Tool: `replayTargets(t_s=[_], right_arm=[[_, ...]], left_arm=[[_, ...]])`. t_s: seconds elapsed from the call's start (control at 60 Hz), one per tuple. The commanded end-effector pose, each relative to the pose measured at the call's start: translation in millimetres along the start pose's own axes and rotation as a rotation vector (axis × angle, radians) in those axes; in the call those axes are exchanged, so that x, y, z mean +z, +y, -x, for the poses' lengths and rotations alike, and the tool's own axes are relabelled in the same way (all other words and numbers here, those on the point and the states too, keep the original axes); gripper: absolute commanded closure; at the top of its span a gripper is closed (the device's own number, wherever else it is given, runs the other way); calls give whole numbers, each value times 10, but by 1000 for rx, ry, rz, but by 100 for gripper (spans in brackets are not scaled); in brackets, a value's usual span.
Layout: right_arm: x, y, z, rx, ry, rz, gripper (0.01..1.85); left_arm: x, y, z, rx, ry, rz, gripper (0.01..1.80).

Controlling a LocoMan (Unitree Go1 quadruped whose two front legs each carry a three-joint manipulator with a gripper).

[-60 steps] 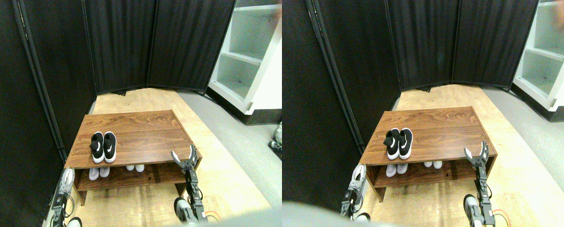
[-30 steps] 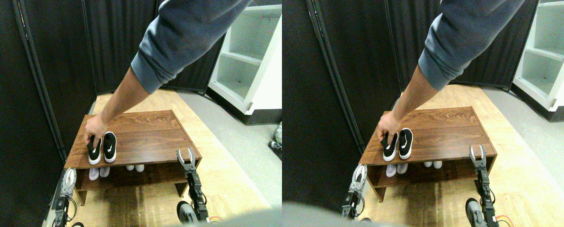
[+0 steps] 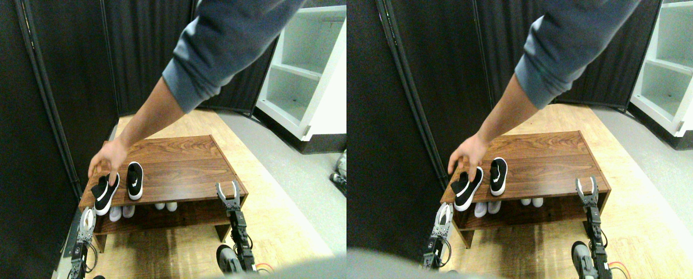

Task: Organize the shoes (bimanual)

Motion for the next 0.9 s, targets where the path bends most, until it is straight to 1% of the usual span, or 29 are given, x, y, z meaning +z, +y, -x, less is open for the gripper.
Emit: replayTargets(t_s=[0.017,0.083,0.15,0.167,0.183,0.2,0.233,0.25,0.267,0.283,0.3,0.317,0.333,0.35,0.417,0.433,0.467,0.5,0.517,0.533,0.617,0.683,0.7,0.717,0.783,0.883,0.9], right_arm=[[-14,38,-30,32,-2,-2,149],[-24,33,-45,40,-2,0,149],[-34,47,-52,39,-8,7,149],[-35,43,-56,35,-9,7,149],[-36,41,-59,34,-10,7,149],[-36,41,-59,34,-10,7,148],[-41,42,-64,33,-11,6,147],[-43,44,-66,34,-11,4,147],[-44,45,-68,36,-11,5,146],[-47,47,-71,40,-10,9,146],[-49,47,-72,40,-10,7,146],[-49,47,-72,40,-10,7,146],[-52,48,-74,39,-9,11,145],[-52,48,-74,39,-9,11,145],[-56,53,-80,40,-11,33,143],[-55,52,-81,36,-10,27,143],[-55,51,-81,35,-10,25,143],[-54,55,-80,35,-16,25,143],[-54,55,-80,35,-16,25,143],[-52,57,-79,35,-17,28,143],[-45,54,-80,36,-18,35,144],[-39,51,-80,38,-16,37,144],[-36,49,-81,38,-16,36,144],[-36,49,-81,38,-16,36,144],[-28,43,-84,36,-18,48,146],[-18,38,-87,40,-15,47,146],[-18,38,-87,40,-15,47,146]], left_arm=[[21,-111,-6,-62,-11,2,180],[-2,-110,7,-70,-11,17,180],[-56,-86,18,-30,0,70,180],[-78,-81,23,-19,-3,70,160],[-90,-78,26,-11,-6,71,149],[-90,-78,26,-11,-6,71,149],[-149,-71,35,30,-11,97,114],[-184,-66,35,38,-9,115,99],[-197,-63,32,45,-9,125,93],[-219,-56,26,61,-9,142,83],[-229,-53,23,69,-8,148,78],[-229,-53,23,69,-8,148,78],[-266,-44,5,89,-6,159,67],[-266,-44,5,89,-6,159,67],[-306,-32,-56,106,26,178,53],[-315,-31,-73,113,25,175,46],[-319,-30,-80,116,25,173,43],[-339,-15,-115,123,49,177,32],[-339,-15,-115,123,49,177,32],[-349,-6,-136,129,57,173,23],[-373,15,-196,148,59,156,15],[-389,39,-249,156,71,168,16],[-395,61,-285,159,93,171,20],[-395,61,-285,159,93,171,20],[-403,100,-375,158,128,183,18],[-413,125,-503,162,113,200,20],[-413,125,-503,162,113,200,20]])
